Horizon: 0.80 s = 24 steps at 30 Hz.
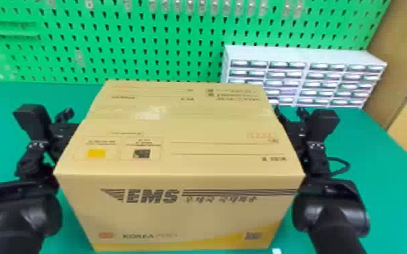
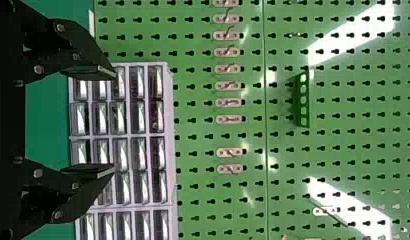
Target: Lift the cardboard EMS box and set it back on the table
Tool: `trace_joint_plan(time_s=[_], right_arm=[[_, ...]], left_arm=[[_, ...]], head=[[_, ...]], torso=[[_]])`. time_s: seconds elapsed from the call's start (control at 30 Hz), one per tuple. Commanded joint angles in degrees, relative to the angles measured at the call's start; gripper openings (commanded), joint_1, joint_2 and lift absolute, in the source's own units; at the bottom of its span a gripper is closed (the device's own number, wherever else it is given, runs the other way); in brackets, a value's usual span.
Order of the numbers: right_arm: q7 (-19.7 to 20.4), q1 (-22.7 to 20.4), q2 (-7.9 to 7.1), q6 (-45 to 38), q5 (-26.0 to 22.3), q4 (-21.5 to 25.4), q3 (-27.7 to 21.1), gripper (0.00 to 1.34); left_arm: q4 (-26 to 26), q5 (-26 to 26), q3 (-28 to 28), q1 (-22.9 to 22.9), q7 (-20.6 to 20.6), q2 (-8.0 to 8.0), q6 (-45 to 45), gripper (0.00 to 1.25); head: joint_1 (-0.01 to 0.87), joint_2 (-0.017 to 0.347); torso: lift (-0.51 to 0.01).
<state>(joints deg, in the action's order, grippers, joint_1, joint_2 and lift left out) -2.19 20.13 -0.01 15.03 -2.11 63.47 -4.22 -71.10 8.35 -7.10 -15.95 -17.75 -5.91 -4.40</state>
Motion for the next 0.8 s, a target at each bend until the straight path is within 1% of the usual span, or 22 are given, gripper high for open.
trace_joint_plan(time_s=[0.0,0.17,0.3,0.47,0.63,0.77], right_arm=[[-0.01,-0.01,0.06,0.0,0.0,-0.01,0.0,0.75],[-0.01,0.26,0.06,-0.09,-0.62,-0.01,0.44,0.75],[-0.01,0.61,0.01,-0.35,-1.94,-0.01,1.94,0.75],[-0.01,1.22,-1.4,-1.23,-4.13,0.34,3.96,0.75],[-0.01,1.31,-1.93,-2.73,-4.22,1.84,4.49,0.77],[-0.01,1.4,-1.93,-4.48,-3.69,4.3,4.4,0.77]], left_arm=[[0.0,0.0,0.25,-0.05,0.0,-0.07,0.0,0.81],[0.0,-0.26,0.34,-0.22,0.0,0.02,0.0,0.81],[-0.09,-0.44,0.42,-0.49,0.0,-0.07,0.0,0.81],[-0.18,-0.17,0.34,-0.84,0.0,0.02,0.0,0.81],[-0.88,-0.17,0.42,-1.19,0.0,-0.07,0.0,0.81],[-1.59,-0.53,0.42,-1.72,0.0,-0.07,0.09,0.81]], head=[[0.678,-0.017],[0.678,-0.017],[0.678,-0.017],[0.678,-0.017],[0.678,-0.017],[0.678,-0.017]], torso=[[-0.098],[-0.098],[-0.098],[-0.098],[-0.098],[-0.098]])
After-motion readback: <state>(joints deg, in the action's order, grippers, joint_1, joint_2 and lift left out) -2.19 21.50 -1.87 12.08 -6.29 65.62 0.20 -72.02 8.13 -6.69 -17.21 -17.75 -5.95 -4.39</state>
